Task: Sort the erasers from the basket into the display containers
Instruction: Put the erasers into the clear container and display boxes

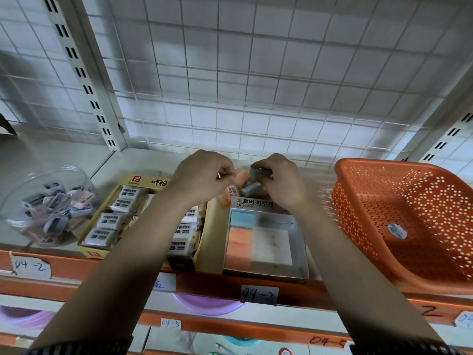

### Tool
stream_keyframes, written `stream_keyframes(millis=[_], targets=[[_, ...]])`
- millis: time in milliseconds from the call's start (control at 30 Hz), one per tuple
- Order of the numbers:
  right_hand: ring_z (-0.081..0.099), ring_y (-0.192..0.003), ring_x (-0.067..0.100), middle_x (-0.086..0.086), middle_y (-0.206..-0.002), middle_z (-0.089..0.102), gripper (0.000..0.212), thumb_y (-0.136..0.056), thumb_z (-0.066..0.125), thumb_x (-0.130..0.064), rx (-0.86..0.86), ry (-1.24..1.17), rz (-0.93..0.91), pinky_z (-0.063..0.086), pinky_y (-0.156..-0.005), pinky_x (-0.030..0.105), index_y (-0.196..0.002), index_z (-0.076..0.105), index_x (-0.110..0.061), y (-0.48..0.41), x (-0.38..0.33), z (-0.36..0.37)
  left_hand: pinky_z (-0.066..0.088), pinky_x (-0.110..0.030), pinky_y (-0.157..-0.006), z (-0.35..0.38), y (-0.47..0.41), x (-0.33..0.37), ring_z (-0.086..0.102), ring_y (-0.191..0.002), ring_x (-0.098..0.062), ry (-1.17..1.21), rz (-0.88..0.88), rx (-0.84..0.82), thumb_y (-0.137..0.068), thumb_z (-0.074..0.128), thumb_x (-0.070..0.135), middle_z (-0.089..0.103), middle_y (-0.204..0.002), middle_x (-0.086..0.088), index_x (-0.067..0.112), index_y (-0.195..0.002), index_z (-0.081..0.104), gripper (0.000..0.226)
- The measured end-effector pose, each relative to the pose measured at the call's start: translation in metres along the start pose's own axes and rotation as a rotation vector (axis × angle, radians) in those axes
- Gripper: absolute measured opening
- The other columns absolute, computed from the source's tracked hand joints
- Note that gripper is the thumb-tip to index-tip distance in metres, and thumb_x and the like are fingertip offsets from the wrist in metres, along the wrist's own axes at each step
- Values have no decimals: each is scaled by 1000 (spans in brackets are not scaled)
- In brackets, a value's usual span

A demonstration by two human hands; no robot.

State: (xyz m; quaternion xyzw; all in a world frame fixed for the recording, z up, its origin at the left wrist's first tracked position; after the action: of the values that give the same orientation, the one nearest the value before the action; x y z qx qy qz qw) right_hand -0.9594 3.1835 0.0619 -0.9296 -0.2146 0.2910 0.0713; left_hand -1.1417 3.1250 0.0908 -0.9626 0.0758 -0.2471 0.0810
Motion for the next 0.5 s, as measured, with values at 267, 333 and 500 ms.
stream_keyframes(millis=[267,333,500], targets=[[70,-87,9,3,-99,72,21,-86,68,0,146,-570,200,57,-74,23,-103,68,-11,58,20,-19,46,-30,-69,34,-43,21,61,-86,-22,-168,30,-227,-88,67,32,64,-87,-1,18,-90,67,14],[70,-89,14,2,-98,73,29,-84,67,7,138,-706,223,59,-75,30,-102,66,-16,69,20,-21,45,-29,-67,40,-47,23,61,-83,-22,-182,34,-253,-87,68,34,63,-84,-1,15,-96,69,21],[68,-97,14,6,-103,73,40,-78,67,16,99,-850,234,56,-83,29,-110,66,-9,87,22,-21,43,-30,-70,43,-48,25,58,-87,-21,-178,23,-235,-86,69,27,64,-93,-2,16,-100,66,18]])
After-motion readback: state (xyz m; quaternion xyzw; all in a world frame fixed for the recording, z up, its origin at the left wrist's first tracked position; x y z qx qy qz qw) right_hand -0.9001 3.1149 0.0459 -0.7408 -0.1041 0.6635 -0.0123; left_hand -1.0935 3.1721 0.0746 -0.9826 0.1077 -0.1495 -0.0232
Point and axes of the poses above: each hand's wrist, its own y-axis away from the middle knuckle, its own z-axis out of the palm, x = y × z, the point moved 1 cm from there along -y, towards the middle knuckle
